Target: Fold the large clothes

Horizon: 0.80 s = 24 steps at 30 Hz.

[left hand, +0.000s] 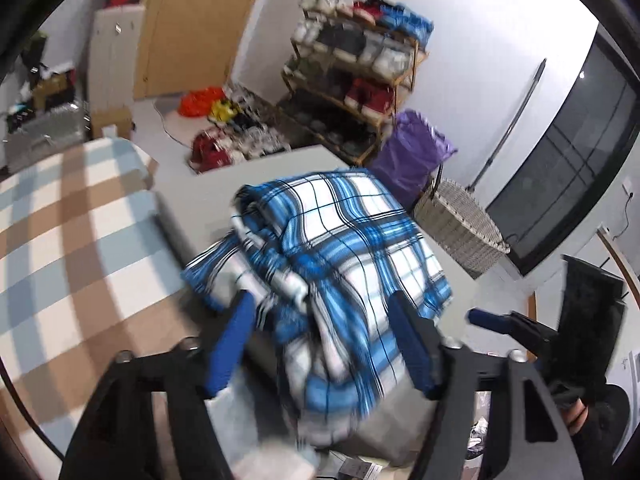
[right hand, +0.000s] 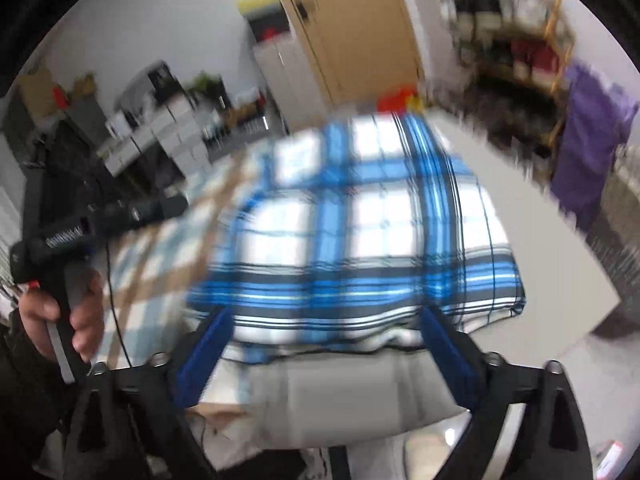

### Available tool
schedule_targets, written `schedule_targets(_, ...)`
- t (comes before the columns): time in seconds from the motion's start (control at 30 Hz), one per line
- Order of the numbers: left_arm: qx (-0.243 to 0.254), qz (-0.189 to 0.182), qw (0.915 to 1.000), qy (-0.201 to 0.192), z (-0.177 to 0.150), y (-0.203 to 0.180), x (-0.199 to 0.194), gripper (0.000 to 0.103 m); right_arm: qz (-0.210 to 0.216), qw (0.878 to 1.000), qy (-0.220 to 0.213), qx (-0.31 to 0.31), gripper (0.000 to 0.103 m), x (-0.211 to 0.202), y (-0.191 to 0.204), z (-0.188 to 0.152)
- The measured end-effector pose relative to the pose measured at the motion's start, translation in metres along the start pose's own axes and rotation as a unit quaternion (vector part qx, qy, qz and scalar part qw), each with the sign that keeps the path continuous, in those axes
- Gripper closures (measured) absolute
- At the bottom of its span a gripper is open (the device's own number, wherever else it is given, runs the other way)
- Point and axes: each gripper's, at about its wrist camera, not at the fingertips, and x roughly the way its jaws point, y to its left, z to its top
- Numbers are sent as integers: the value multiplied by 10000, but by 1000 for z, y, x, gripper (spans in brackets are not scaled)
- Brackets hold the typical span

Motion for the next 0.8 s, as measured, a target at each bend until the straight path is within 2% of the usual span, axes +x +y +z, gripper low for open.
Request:
schedule_targets(0.1,206,116,9993,-279,-18,-16,-33,36,-92,9959,-885,-174,0,-48,41,-25)
schedule_targets(0.17,461,339,9963,-648,-34,-32,-61,34,-163,9902,-1376,-188,0,-69,61,-39)
schedule_targets(0.23,689,539,9915,-960,-48,-45,-81,21,-210,9828,-1823,-185,0,-86,79,-53)
schedule_targets(0.3,795,648,9848,-1402,-64,-56,-105,18,-244,9729,-2294,-160,0,-99,90,-63)
schedule_targets(0.37,881,789,9791,-1656,-77,-63,-124,18,-175,9601,-2789,-37,0,-113,97,-77)
schedule_targets(0.47,858,1097,9695,-2015,-93,-68,-143,17,-148,9445,-3282,46,0,-130,105,-89)
schedule_targets(0.5,832,1198,9674,-2071,-98,-69,-147,15,-210,9370,-3487,59,0,-137,108,-95)
schedule_targets(0.57,827,1276,9633,-2211,-106,-70,-152,3,-346,9245,-3794,94,0,-147,115,-105)
schedule_targets(0.63,898,1338,9567,-2425,-113,-73,-156,1,-535,9178,-3932,93,0,-156,122,-111)
schedule_targets(0.67,980,1395,9536,-2480,-117,-76,-158,1,-665,9184,-3899,82,0,-158,126,-112)
schedule_targets(0.8,1088,1361,9558,-2368,-126,-82,-155,1,-930,9348,-3425,128,0,-155,135,-116)
